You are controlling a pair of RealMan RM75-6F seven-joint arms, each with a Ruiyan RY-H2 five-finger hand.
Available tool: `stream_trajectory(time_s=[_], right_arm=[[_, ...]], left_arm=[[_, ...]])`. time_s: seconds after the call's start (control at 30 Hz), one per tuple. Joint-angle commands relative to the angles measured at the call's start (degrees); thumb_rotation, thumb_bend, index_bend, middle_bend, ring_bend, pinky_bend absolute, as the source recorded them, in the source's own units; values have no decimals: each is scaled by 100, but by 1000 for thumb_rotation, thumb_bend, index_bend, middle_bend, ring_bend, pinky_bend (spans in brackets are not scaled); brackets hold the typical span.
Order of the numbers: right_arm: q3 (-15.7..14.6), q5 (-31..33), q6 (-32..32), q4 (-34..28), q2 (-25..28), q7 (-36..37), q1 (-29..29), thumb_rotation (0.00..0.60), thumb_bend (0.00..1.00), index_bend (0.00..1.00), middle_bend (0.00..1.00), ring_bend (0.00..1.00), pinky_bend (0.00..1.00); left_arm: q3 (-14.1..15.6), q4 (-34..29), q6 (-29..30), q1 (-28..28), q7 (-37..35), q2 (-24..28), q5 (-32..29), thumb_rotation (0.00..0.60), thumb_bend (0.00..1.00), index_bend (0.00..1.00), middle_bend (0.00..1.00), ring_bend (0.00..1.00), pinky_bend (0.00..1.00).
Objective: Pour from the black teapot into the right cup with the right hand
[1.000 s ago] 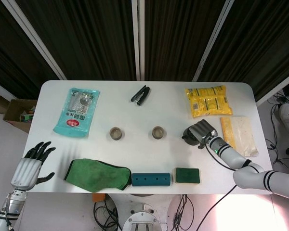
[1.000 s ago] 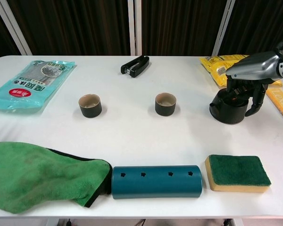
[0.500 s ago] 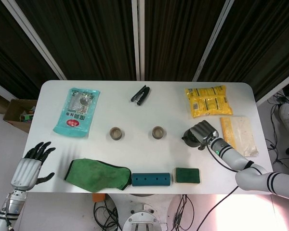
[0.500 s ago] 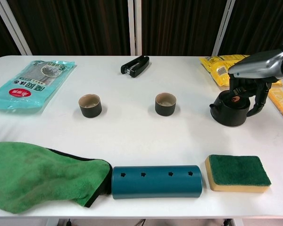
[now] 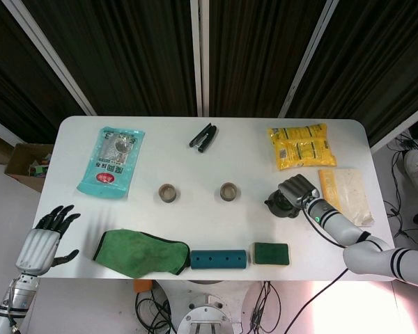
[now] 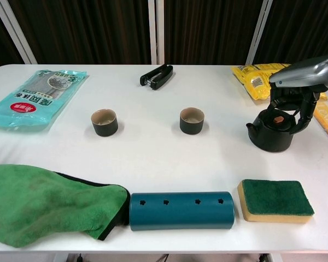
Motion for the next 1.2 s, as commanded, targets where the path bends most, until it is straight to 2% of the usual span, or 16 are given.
stream_trajectory(time_s=[0.03, 0.53, 0.93, 1.2], right_arm=[[32, 139, -153, -20, 30, 202, 10, 578, 0, 899, 868, 714, 527], [290, -198, -158, -249, 366, 892, -119, 561, 0, 935, 899, 763, 562], [403, -447, 245, -438, 499, 1050, -307, 543, 0, 997, 945, 813, 595], [442, -484, 391, -446, 518, 1089, -409, 530, 11, 1000, 963, 830, 623]], left_arm=[[1, 5, -3, 0, -7, 1, -3, 600, 130, 208, 91, 74, 227], [0, 9, -38, -20, -24, -7, -11, 600, 130, 209, 91, 74, 227], [5, -14, -91, -52, -60, -8, -7, 600, 130, 209, 91, 74, 227], [3, -17, -75, -61, -60, -4, 10, 600, 130, 212, 91, 74, 227]])
